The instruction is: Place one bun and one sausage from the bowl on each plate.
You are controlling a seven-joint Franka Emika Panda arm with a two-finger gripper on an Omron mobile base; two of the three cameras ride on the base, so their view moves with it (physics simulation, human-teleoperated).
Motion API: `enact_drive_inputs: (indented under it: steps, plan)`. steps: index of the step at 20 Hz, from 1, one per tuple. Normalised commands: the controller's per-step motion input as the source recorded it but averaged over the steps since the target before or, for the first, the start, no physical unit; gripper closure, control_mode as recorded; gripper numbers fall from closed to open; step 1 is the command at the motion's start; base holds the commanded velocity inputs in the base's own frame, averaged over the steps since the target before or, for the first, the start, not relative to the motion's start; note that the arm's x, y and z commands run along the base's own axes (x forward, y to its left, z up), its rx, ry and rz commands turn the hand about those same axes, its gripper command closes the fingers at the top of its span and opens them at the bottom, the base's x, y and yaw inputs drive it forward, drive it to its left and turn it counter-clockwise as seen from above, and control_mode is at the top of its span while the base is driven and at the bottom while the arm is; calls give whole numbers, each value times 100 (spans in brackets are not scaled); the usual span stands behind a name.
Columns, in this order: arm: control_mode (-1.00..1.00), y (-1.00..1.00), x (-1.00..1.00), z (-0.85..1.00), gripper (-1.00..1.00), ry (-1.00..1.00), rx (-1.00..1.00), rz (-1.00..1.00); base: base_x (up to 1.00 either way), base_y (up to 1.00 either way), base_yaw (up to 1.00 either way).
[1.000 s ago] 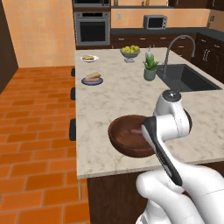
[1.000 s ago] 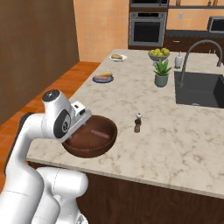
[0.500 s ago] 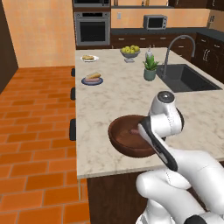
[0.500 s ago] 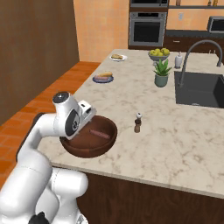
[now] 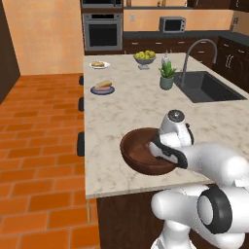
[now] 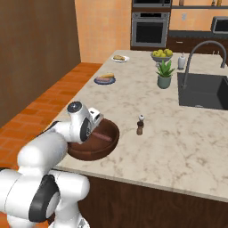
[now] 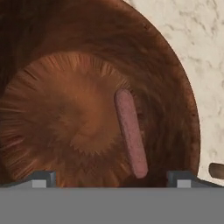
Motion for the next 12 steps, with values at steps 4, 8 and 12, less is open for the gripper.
enact_drive_inputs:
  steps: [4, 8, 12]
  plan:
    - [-100, -5, 42, -54, -100, -2, 0, 5, 0, 0, 0]
    - [-100, -5, 35, -31, -100, 0, 0, 3, 0, 0, 0]
    - [-100, -5, 24, -24, -100, 0, 0, 1, 0, 0, 0]
